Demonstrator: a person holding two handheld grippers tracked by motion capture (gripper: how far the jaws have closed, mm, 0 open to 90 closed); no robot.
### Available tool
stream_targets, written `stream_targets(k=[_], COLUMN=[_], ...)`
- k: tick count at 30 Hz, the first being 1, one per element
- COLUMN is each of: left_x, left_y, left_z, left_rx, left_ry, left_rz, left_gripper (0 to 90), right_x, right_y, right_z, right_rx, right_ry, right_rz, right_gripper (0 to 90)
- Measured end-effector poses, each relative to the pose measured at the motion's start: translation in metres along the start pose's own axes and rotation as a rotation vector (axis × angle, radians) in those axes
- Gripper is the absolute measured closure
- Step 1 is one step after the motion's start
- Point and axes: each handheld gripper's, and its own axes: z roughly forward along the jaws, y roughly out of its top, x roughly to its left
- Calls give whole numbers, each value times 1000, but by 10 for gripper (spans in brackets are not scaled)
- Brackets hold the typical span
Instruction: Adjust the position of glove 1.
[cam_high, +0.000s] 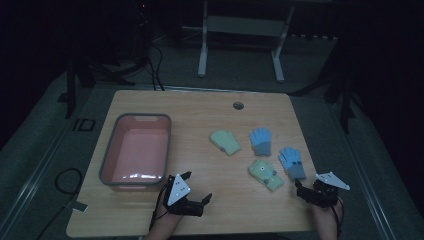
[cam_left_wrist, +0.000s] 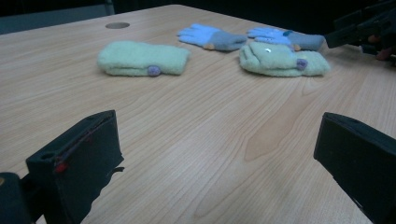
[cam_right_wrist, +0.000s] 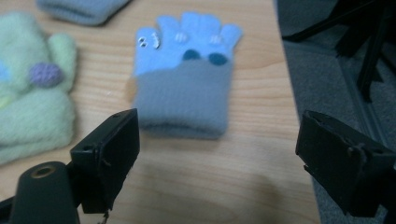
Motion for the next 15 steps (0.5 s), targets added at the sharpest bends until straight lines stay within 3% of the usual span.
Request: stream_targets(k=[5, 6, 15], left_x=[0, 0, -1], left_y=[0, 0, 0], left_z=[0, 0, 0], left_rx=[3, 2, 3], left_ry=[-1, -1, -1], left_rz=[2, 4, 10], left_gripper=[10, 10, 10], right_x=[-1, -6, -13], right_y=[2, 5, 23], right_z=[-1, -1, -15], right_rx=[27, 62, 29], right_ry=[15, 41, 47], right_rz=[-13, 8, 34], right_gripper=[130, 128, 131])
